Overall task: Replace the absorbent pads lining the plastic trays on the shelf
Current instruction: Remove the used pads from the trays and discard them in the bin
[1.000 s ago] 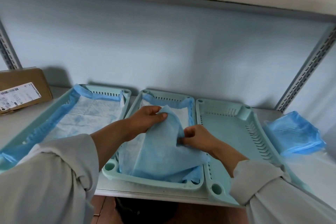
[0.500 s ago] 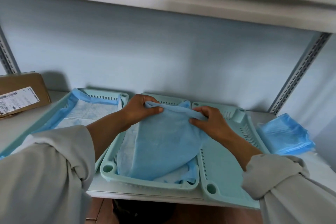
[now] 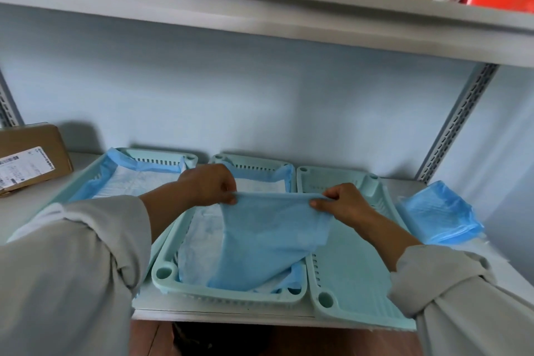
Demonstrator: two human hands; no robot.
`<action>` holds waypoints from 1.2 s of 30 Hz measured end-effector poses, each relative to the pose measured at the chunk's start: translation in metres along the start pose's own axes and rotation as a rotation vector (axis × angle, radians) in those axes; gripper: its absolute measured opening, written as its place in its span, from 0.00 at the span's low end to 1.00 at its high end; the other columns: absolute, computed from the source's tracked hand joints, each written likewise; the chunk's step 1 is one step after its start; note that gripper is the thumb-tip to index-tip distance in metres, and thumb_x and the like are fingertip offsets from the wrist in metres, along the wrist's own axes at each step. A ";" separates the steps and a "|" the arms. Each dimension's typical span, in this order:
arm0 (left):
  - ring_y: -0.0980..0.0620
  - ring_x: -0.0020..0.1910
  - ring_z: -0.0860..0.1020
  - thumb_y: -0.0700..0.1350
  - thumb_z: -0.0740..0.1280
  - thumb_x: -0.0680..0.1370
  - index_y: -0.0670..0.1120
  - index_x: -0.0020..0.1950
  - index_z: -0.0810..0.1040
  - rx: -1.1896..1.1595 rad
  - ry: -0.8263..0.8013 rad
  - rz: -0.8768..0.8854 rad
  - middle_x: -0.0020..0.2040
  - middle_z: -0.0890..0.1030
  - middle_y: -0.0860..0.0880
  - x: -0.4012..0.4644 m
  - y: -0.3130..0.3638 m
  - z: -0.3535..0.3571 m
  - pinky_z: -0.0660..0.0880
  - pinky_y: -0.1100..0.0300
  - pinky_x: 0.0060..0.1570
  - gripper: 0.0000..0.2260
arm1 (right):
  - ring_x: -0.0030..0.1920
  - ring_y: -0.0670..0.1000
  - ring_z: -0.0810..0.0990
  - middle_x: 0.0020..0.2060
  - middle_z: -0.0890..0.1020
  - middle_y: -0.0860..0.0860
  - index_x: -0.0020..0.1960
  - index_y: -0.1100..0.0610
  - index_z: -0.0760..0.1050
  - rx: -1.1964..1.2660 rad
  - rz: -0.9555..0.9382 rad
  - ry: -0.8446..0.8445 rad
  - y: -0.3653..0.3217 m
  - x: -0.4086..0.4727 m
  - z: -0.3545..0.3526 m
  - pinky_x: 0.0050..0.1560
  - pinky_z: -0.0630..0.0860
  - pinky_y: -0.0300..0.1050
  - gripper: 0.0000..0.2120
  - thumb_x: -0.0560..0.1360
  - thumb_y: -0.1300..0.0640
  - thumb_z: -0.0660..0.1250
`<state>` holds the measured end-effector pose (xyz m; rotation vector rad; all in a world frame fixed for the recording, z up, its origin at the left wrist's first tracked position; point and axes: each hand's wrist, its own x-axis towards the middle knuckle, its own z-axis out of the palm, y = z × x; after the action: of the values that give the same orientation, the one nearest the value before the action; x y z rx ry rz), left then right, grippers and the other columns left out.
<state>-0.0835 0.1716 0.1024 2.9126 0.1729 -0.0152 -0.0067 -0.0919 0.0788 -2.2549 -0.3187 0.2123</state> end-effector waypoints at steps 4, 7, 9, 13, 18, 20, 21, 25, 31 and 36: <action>0.46 0.52 0.80 0.49 0.59 0.80 0.49 0.53 0.75 -0.044 0.228 -0.115 0.54 0.81 0.48 0.011 0.015 -0.001 0.72 0.58 0.47 0.08 | 0.29 0.54 0.79 0.33 0.76 0.55 0.37 0.58 0.70 0.316 0.120 0.052 -0.015 0.009 0.007 0.32 0.78 0.45 0.10 0.76 0.61 0.67; 0.39 0.44 0.80 0.46 0.57 0.80 0.43 0.51 0.70 -0.337 0.567 -0.070 0.45 0.82 0.41 0.028 0.030 -0.023 0.76 0.50 0.45 0.07 | 0.28 0.48 0.69 0.26 0.70 0.49 0.31 0.54 0.66 0.351 -0.119 0.435 -0.043 0.028 -0.005 0.33 0.69 0.42 0.17 0.74 0.62 0.68; 0.39 0.41 0.77 0.45 0.57 0.81 0.42 0.51 0.69 -0.424 0.773 0.019 0.42 0.81 0.42 0.033 0.038 -0.037 0.76 0.50 0.43 0.07 | 0.28 0.45 0.66 0.26 0.68 0.47 0.32 0.53 0.68 0.385 -0.247 0.580 -0.061 0.031 -0.021 0.32 0.64 0.38 0.15 0.75 0.60 0.67; 0.44 0.33 0.72 0.45 0.58 0.81 0.42 0.49 0.70 -0.498 0.843 0.115 0.34 0.74 0.47 0.021 0.045 -0.033 0.68 0.56 0.35 0.06 | 0.31 0.46 0.67 0.29 0.71 0.49 0.39 0.59 0.74 0.379 -0.344 0.586 -0.060 0.017 -0.032 0.33 0.65 0.38 0.07 0.75 0.59 0.67; 0.49 0.35 0.75 0.43 0.62 0.79 0.43 0.43 0.71 -0.470 0.460 0.143 0.37 0.78 0.44 -0.012 0.028 0.017 0.67 0.59 0.34 0.06 | 0.42 0.55 0.82 0.39 0.79 0.57 0.44 0.63 0.76 0.333 -0.092 0.209 -0.003 -0.020 -0.027 0.42 0.74 0.44 0.07 0.75 0.59 0.69; 0.48 0.42 0.80 0.41 0.62 0.79 0.43 0.42 0.71 -0.519 0.111 0.154 0.42 0.80 0.43 -0.032 0.019 0.033 0.71 0.62 0.37 0.07 | 0.49 0.54 0.84 0.47 0.82 0.58 0.50 0.62 0.76 0.344 0.160 -0.126 0.022 -0.039 -0.025 0.51 0.78 0.45 0.08 0.74 0.58 0.70; 0.50 0.43 0.81 0.40 0.62 0.80 0.44 0.41 0.70 -0.584 -0.086 0.129 0.42 0.79 0.44 -0.041 0.016 0.041 0.73 0.65 0.37 0.08 | 0.49 0.53 0.84 0.49 0.83 0.57 0.51 0.61 0.75 0.304 0.255 -0.255 0.032 -0.049 -0.024 0.51 0.80 0.44 0.09 0.74 0.58 0.71; 0.59 0.37 0.82 0.42 0.62 0.80 0.46 0.42 0.70 -0.523 -0.529 0.043 0.42 0.78 0.49 -0.064 0.009 0.070 0.77 0.67 0.36 0.07 | 0.42 0.50 0.86 0.45 0.85 0.56 0.51 0.61 0.75 0.154 0.400 -0.499 0.055 -0.073 -0.011 0.42 0.82 0.40 0.09 0.74 0.59 0.71; 0.61 0.32 0.73 0.44 0.71 0.75 0.51 0.39 0.74 -0.319 -0.589 0.097 0.34 0.75 0.55 -0.061 0.004 0.066 0.70 0.69 0.32 0.08 | 0.45 0.51 0.83 0.40 0.84 0.56 0.50 0.64 0.78 0.049 0.377 -0.533 0.052 -0.069 -0.013 0.53 0.81 0.45 0.10 0.70 0.67 0.73; 0.52 0.48 0.76 0.46 0.68 0.77 0.48 0.51 0.75 -0.744 -0.311 -0.035 0.47 0.78 0.49 -0.043 -0.009 0.071 0.73 0.60 0.52 0.06 | 0.47 0.49 0.79 0.41 0.81 0.50 0.43 0.57 0.77 0.051 0.108 -0.157 0.042 -0.040 -0.011 0.49 0.75 0.42 0.06 0.71 0.58 0.73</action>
<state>-0.1267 0.1593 0.0320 2.1313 0.1370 -0.3312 -0.0350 -0.1376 0.0555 -2.2111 -0.2709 0.4506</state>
